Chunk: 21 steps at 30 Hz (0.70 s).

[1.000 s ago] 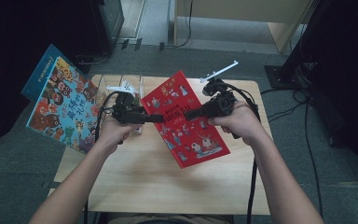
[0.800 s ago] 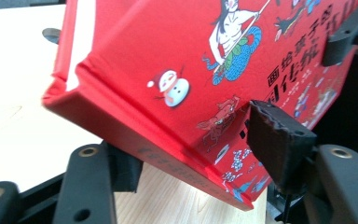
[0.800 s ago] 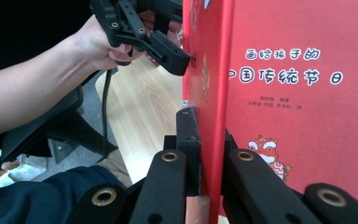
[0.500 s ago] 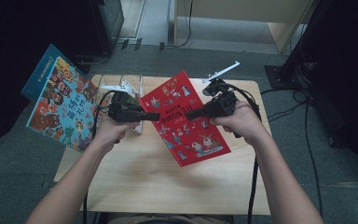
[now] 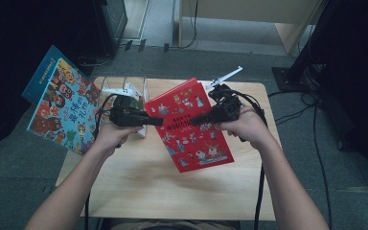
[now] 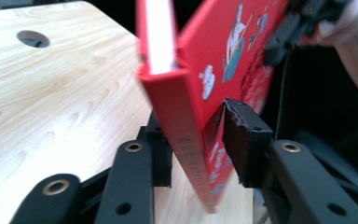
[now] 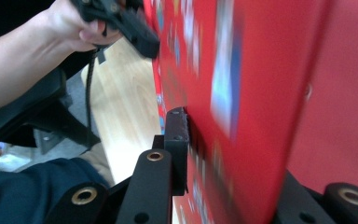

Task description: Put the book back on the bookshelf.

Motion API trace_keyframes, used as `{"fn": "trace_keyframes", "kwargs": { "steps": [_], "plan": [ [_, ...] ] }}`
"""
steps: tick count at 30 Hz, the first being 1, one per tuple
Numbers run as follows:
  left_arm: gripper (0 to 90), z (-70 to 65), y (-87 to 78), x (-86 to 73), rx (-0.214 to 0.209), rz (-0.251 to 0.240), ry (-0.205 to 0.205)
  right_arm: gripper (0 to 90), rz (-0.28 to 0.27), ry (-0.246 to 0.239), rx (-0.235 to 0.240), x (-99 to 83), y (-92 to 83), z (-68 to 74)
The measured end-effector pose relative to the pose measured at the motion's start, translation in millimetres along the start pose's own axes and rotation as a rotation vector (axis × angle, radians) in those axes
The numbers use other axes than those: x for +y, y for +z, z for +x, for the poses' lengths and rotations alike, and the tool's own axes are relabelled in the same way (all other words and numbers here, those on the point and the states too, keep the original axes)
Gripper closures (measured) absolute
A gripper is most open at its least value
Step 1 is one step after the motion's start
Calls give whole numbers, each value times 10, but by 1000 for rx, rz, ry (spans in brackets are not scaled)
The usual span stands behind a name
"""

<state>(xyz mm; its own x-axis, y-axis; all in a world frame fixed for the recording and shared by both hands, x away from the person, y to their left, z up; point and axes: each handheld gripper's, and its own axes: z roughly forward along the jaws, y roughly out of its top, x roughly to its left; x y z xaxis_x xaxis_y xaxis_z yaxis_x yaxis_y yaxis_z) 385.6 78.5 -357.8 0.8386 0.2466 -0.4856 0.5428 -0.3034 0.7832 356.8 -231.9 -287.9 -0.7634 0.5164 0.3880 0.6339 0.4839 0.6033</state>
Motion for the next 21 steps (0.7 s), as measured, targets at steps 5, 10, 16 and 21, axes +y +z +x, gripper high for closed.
{"fn": "trace_keyframes", "kwargs": {
  "steps": [5,10,16,21],
  "plan": [
    [686,15,42,0,1,48,-6,802,30,-44,-21,-53,76,-36],
    [735,-26,7,1,15,67,51,723,9,12,-29,-101,25,-133],
    [731,-42,-6,15,4,62,73,789,2,-18,44,-158,9,-163],
    [716,-27,-73,22,-13,40,80,866,-14,-53,110,-131,-3,-134]
  ]
}}
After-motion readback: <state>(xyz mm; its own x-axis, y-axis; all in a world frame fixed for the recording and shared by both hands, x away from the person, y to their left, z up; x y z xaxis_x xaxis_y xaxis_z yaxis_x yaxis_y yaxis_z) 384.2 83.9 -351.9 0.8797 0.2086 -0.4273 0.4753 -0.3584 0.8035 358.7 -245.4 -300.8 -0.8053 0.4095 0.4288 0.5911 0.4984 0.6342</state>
